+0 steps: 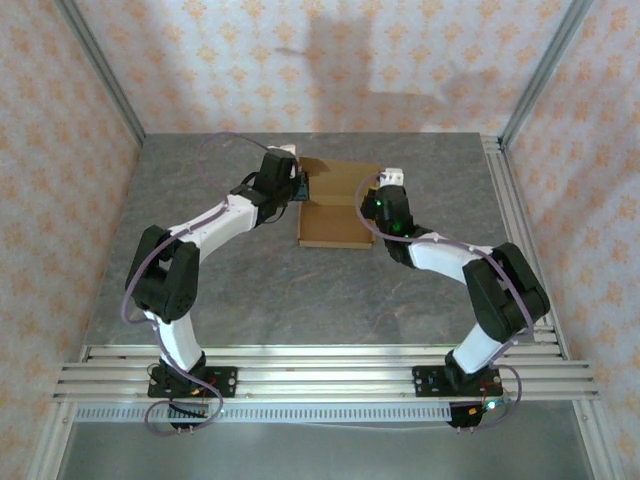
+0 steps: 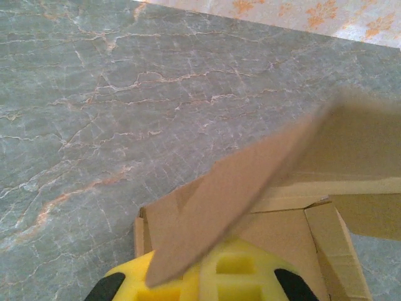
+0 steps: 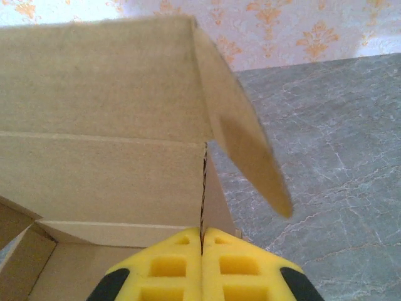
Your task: Fold the paper box
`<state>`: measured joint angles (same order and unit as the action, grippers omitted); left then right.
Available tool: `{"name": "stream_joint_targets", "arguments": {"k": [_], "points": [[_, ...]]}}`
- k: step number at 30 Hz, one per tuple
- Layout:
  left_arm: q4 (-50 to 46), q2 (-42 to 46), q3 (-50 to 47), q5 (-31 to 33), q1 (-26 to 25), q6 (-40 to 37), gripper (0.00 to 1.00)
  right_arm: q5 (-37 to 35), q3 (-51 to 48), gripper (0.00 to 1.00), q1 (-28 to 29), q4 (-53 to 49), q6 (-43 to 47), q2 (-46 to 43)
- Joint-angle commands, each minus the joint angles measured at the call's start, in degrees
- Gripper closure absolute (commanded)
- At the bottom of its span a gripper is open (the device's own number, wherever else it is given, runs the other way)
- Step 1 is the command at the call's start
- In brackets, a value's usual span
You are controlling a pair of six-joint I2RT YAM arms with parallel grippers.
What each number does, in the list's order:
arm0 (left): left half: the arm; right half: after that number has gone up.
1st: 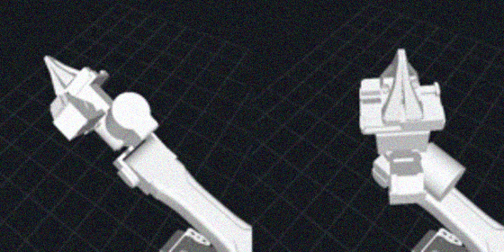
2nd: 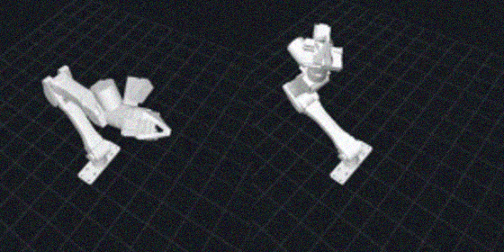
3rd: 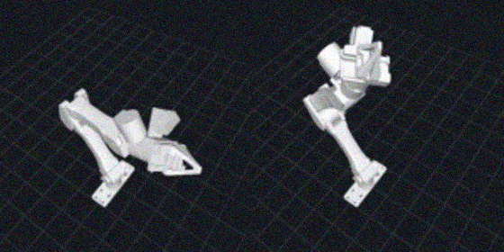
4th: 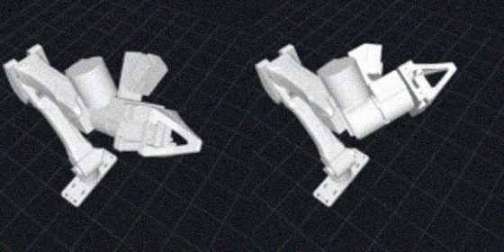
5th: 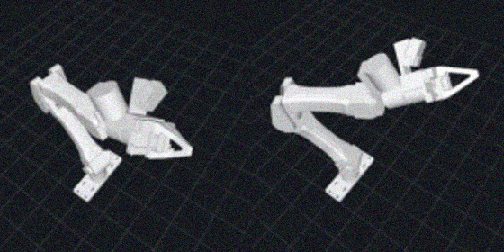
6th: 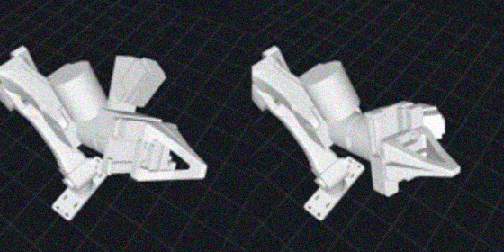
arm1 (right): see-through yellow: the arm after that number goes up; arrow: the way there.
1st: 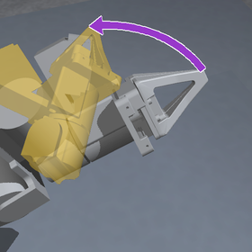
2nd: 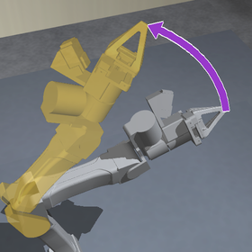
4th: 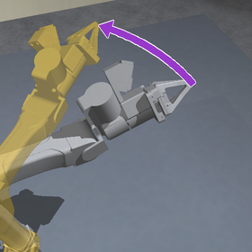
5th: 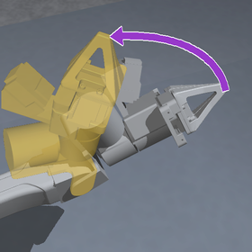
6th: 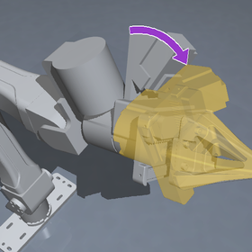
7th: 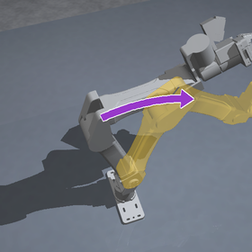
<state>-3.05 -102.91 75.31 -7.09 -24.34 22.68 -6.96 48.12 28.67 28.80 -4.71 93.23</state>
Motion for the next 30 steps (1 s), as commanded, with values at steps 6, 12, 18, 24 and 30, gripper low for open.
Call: {"name": "stream_joint_targets", "arguments": {"k": [6,12,18,24,30], "points": [[14.72,6.12,-9.17,1.21,-3.46,0.11,1.00,-0.03,-7.47,1.00,2.80,17.95,4.49,-1.21],[18.12,6.64,-13.52,3.29,-4.24,-0.20,1.00,0.62,-10.90,1.00,2.91,22.22,5.02,-1.32],[21.00,6.86,-16.69,5.37,-5.59,0.65,1.00,1.42,-14.63,1.00,2.98,27.20,5.48,-0.77],[22.94,8.34,-19.87,8.11,-6.92,2.10,1.00,-0.39,-17.14,1.00,4.00,27.92,6.94,-1.23],[25.47,8.64,-23.02,9.72,-7.83,4.07,1.00,-0.78,-18.91,1.00,4.46,29.08,7.27,-1.04]]}}
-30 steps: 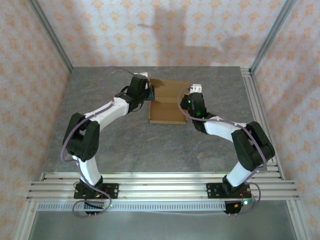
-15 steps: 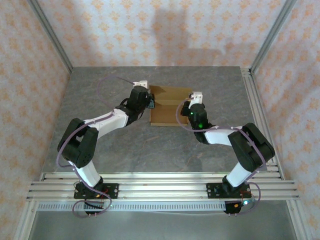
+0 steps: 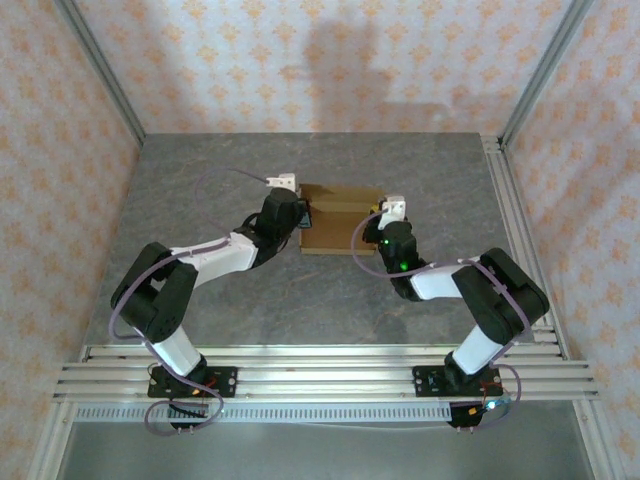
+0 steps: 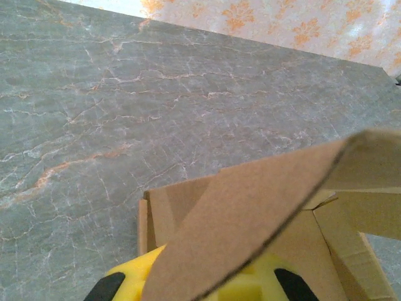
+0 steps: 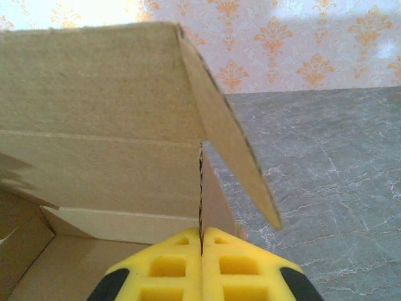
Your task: Fold the paper box
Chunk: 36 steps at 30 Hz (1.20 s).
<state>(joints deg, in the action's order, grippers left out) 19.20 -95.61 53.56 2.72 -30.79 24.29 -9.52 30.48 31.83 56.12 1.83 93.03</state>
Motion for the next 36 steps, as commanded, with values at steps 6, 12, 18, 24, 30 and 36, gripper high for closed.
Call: {"name": "stream_joint_targets", "arguments": {"k": [6,12,18,24,30,36], "points": [[4.35,2.35,-4.26,1.24,-2.01,3.90,1.00,2.07,-3.47,1.00,1.48,2.86,0.64,-1.49],[4.34,3.68,-6.72,2.41,-2.53,4.22,1.00,1.52,-5.55,1.00,2.18,2.87,0.47,-2.07],[4.06,4.78,-8.69,4.02,-3.47,4.09,1.00,2.38,-7.07,1.00,2.36,2.77,-0.22,-2.37],[3.30,5.28,-9.76,5.31,-3.92,3.88,1.00,2.95,-7.90,0.93,2.42,0.83,-0.08,-5.66],[-0.70,5.85,-8.74,8.65,-4.13,0.51,1.00,0.21,-9.32,0.46,2.38,0.04,0.79,-9.70],[-2.03,6.11,-8.53,10.39,-4.28,-1.35,1.00,-0.24,-12.12,0.24,2.37,-5.16,1.34,-17.51]]}}
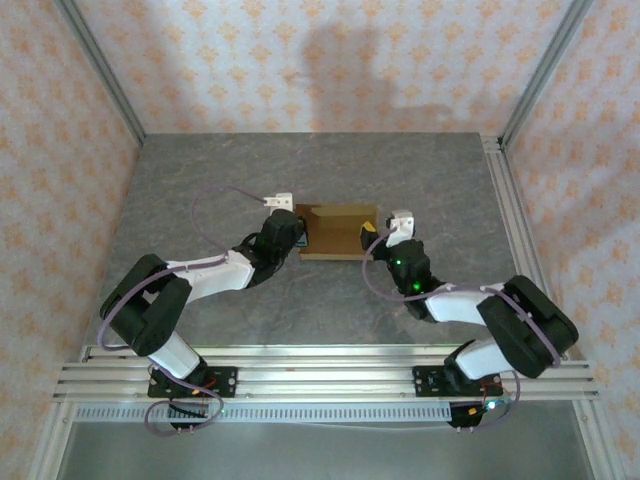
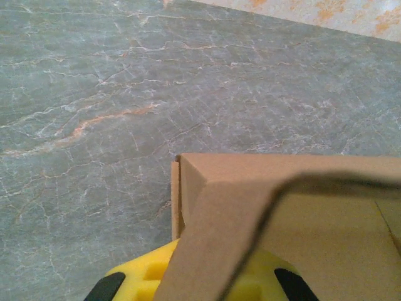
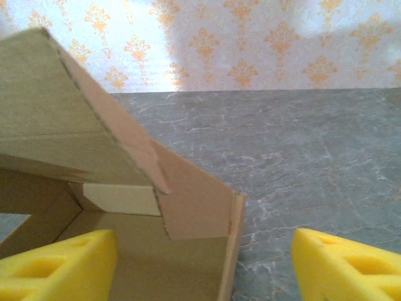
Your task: Fold the paper box
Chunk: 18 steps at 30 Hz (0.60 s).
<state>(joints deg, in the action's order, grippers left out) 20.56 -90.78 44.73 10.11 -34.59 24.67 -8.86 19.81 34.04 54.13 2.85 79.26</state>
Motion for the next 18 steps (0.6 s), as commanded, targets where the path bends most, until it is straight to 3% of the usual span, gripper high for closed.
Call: {"name": "stream_joint_targets", "arguments": {"k": [1,13,18], "points": [[-3.40,1.16,0.42,3.02,-0.48,-1.73,1.00,-0.45,-1.69,0.23,0.17,-4.87,0.24,-5.62],[-4.12,-0.66,2.16,2.81,-0.74,-2.39,1.00,4.52,-1.00,0.17,-1.73,-28.54,-0.38,-30.47],[-4.38,-1.29,2.95,2.54,-1.00,-3.00,1.00,4.73,5.69,0.18,-2.59,-36.16,-3.78,-32.85]]}}
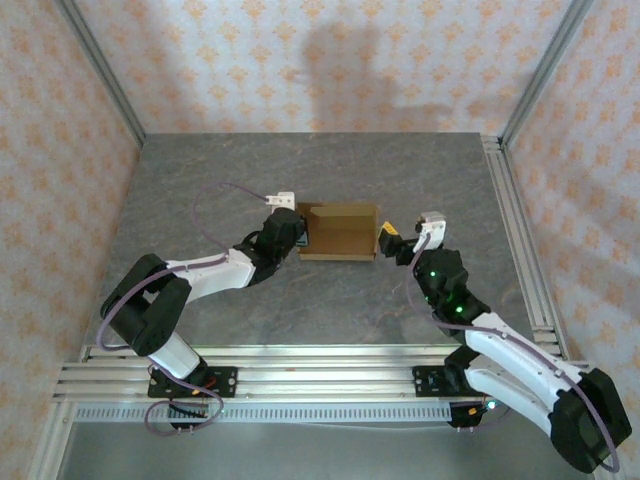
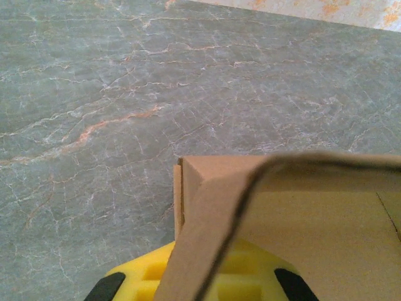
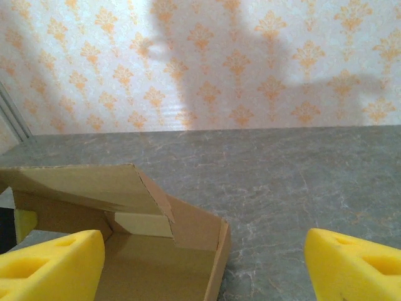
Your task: Fold the paper box
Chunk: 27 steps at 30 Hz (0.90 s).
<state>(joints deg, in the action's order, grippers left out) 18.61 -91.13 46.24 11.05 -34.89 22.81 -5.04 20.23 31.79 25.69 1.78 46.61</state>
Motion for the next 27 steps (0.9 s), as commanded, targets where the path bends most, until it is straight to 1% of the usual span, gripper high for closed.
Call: {"name": "stream_joint_targets", "arguments": {"k": [1,3,5,11,13,17,20,27], "points": [[-2.53,-1.01,1.57,1.66,-0.79,-1.43,0.99,0.88,7.67,0.17,-0.35,-9.86,-3.62,0.84],[-3.10,-1.23,1.80,1.78,-1.04,-2.07,0.98,0.56,13.52,0.18,-0.71,-15.04,-5.43,4.21],[-3.07,-1.50,1.61,1.97,-1.45,-2.71,0.97,0.54,20.24,0.17,-0.83,-20.76,-5.87,9.51],[-3.40,-2.36,2.01,3.77,-2.87,-3.74,0.95,0.95,35.37,0.17,-1.64,-30.92,-6.52,24.82],[-3.35,-2.37,1.95,4.60,-3.23,-3.94,0.94,0.35,38.41,0.18,-1.82,-32.89,-6.66,28.59],[-3.00,-1.74,1.31,5.38,-3.43,-4.22,0.82,2.22,39.84,0.19,-2.34,-32.65,-7.80,33.52],[-2.04,-0.53,0.02,5.21,-3.51,-4.51,0.72,3.43,40.04,0.19,-2.68,-33.32,-8.67,35.79],[1.65,4.52,-5.37,1.41,-3.60,-5.50,0.48,4.14,38.24,0.20,-3.49,-33.37,-9.59,37.32]]}}
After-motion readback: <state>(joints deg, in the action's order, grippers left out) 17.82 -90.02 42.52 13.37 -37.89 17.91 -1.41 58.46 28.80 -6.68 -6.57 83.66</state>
